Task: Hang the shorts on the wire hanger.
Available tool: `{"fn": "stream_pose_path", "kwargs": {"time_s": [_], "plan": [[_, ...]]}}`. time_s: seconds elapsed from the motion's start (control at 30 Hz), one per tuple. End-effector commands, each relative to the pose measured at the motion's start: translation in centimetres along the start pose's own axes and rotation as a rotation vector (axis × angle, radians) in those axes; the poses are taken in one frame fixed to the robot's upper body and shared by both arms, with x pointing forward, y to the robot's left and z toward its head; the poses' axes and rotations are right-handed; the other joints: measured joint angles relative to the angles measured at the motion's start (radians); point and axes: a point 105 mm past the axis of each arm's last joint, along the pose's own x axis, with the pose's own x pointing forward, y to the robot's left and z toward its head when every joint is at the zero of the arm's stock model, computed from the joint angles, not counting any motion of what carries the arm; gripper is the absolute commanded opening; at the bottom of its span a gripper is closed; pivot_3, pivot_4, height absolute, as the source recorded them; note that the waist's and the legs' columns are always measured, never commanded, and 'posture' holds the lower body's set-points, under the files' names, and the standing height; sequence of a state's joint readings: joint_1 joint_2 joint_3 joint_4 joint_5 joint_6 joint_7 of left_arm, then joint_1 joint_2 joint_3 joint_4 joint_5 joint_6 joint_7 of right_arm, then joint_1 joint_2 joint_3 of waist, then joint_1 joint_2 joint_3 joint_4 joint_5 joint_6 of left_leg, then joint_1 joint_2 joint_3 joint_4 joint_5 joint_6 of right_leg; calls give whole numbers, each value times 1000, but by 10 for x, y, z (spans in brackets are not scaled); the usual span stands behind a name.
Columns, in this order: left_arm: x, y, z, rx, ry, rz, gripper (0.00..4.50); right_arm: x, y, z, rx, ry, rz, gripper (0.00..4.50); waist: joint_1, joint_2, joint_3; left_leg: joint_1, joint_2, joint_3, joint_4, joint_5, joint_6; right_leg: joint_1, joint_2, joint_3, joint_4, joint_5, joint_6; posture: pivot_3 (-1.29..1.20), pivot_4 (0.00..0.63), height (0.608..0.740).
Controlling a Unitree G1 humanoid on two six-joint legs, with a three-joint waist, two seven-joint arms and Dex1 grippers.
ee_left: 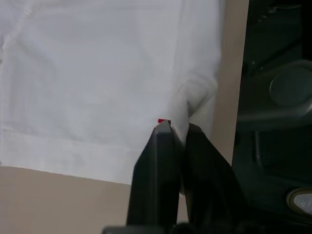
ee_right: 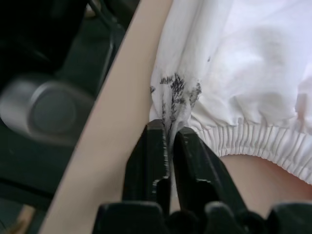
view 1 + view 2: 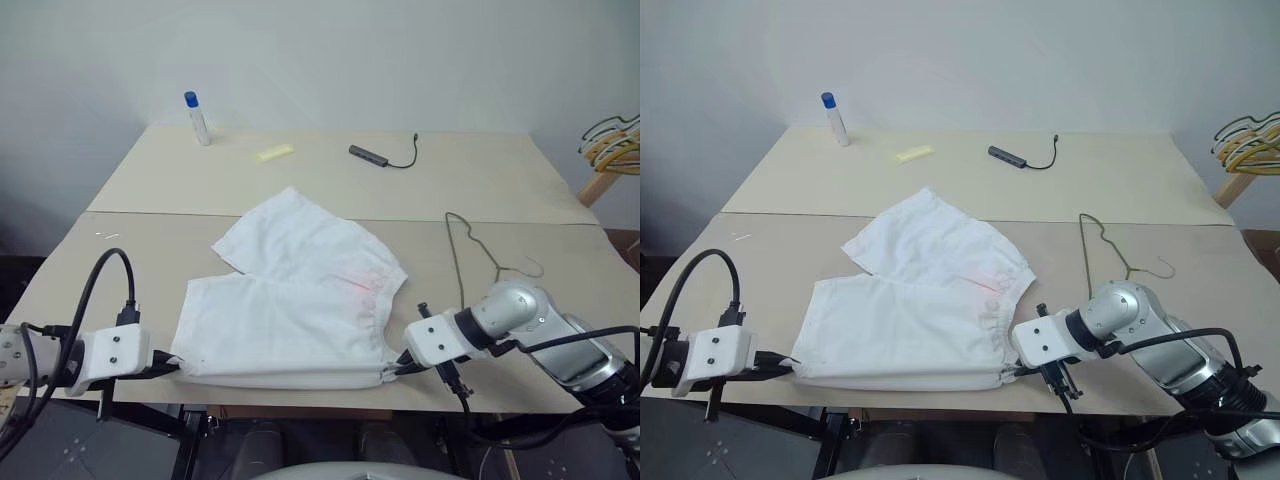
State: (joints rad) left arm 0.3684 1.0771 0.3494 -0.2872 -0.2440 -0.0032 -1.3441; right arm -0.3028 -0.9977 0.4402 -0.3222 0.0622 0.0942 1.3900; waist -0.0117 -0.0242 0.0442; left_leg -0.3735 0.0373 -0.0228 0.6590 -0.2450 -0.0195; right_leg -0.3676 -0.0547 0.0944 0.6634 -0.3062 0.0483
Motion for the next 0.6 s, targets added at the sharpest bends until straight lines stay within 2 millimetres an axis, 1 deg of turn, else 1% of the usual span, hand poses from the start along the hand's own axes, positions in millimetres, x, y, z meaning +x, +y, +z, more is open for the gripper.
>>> {"fn": "stream_pose_path", "kwargs": {"time_s": [0.03,0.1,0.17,0.2,0.23,0.3,0.33,0.4,0.5,0.53,0.6], "plan": [[-7,1,7,19,-39,-5,1662,-19,2,12,-65,-41,-8,1798,-1,0,0,0,0,0,0,0,0,0,0,0,0,0,0,25,0,740],[-12,-1,3,17,-17,-27,2250,-26,5,21,-65,-96,-4,2448,-1,0,0,0,0,0,0,0,0,0,0,0,0,0,0,23,0,740],[-18,-1,-3,17,16,-38,2979,-37,8,32,-46,-187,-8,3212,-2,0,0,0,1,0,0,0,0,0,1,0,0,0,0,23,0,740],[-22,0,-6,15,24,-34,3175,-45,6,38,-27,-235,-26,3444,-3,0,0,1,1,0,0,0,0,1,1,0,0,0,0,21,0,740],[-25,2,-7,15,31,-26,3568,-51,4,41,-12,-266,-46,3873,-3,0,0,1,1,0,0,0,0,1,1,0,0,0,0,21,0,740],[-30,9,-10,23,48,13,4168,-64,-10,39,49,-287,-145,4480,-3,0,0,2,1,0,0,0,0,2,1,0,0,0,0,17,0,740],[-32,14,-10,29,48,37,4479,-71,-23,36,111,-286,-221,4500,-4,0,0,3,1,0,0,0,0,2,1,0,0,0,0,14,0,740],[-35,27,-6,37,31,112,4479,-84,-49,28,231,-284,-362,4500,-6,0,0,4,2,1,0,0,0,2,1,0,0,0,0,12,0,740],[-38,44,8,35,-61,199,4479,-97,-88,15,444,-306,-539,4500,-7,-1,0,4,4,1,0,0,0,1,3,0,0,0,-1,12,0,740],[-38,50,16,40,-112,230,4479,-95,-102,4,551,-285,-592,4500,-8,0,0,4,5,2,0,0,0,1,4,1,0,1,-2,14,0,740],[-38,57,27,41,-172,264,4479,-90,-116,-12,674,-238,-650,4500,-8,-1,0,1,7,2,0,0,0,-2,6,2,1,2,-4,12,0,740]]}}
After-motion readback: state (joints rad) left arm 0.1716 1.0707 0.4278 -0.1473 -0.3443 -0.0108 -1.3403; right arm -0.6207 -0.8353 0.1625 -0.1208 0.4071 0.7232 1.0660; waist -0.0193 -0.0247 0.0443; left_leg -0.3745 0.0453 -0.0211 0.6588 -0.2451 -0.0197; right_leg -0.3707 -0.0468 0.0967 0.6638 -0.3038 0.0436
